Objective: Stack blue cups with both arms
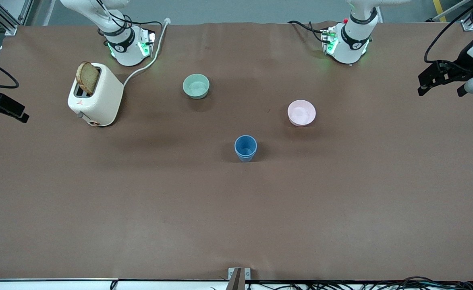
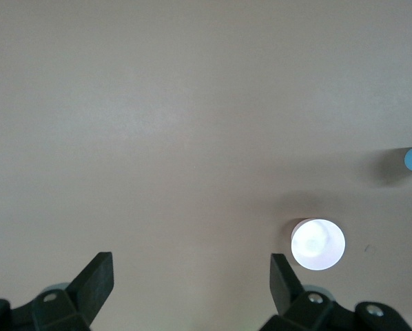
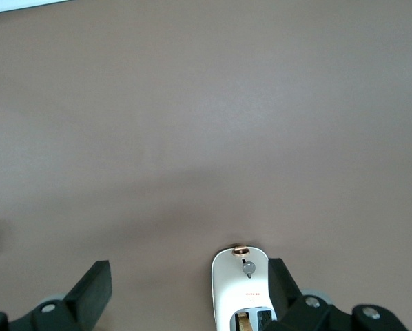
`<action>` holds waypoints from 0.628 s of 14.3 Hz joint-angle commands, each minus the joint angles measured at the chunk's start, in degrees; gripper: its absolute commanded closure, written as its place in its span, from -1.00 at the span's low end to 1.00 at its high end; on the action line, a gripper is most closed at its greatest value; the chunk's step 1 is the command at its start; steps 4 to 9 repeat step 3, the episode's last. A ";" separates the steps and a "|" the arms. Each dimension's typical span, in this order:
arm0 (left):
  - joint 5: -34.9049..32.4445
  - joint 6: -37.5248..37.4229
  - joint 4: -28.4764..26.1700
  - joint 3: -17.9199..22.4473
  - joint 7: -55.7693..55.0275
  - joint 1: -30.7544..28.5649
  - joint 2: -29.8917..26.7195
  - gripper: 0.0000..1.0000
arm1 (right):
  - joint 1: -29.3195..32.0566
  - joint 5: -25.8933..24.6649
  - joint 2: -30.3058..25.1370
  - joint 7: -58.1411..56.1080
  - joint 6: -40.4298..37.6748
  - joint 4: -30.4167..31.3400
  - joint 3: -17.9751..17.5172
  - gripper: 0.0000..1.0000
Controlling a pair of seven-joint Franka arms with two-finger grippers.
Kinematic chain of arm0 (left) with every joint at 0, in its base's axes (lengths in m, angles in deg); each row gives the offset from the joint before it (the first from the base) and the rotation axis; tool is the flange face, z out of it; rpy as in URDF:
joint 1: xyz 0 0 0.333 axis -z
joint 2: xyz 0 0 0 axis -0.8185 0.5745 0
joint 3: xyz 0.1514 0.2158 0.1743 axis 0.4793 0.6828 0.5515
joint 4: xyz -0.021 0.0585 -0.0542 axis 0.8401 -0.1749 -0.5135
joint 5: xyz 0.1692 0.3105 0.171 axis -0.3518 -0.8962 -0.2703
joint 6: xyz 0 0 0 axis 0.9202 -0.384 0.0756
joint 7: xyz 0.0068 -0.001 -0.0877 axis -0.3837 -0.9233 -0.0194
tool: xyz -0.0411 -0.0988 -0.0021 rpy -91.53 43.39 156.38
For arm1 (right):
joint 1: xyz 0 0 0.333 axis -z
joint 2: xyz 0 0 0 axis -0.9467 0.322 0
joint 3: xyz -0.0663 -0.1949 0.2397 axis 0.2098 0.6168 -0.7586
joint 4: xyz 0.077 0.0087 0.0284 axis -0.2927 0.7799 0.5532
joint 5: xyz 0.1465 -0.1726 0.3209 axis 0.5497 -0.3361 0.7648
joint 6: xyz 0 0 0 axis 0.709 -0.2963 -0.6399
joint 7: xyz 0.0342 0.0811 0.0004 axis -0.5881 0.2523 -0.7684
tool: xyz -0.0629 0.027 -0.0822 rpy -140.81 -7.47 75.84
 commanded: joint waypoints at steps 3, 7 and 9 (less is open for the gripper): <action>-0.32 -0.73 3.15 0.15 0.57 0.21 1.38 -1.00 | -0.22 1.25 -0.93 -0.57 0.12 0.67 0.17 -1.00; -0.32 -0.73 3.15 0.15 0.57 0.21 1.38 -1.00 | -0.22 1.25 -0.93 -0.57 0.12 0.67 0.17 -1.00; -0.32 -0.73 3.15 0.15 0.57 0.21 1.38 -1.00 | -0.22 1.25 -0.93 -0.57 0.12 0.67 0.17 -1.00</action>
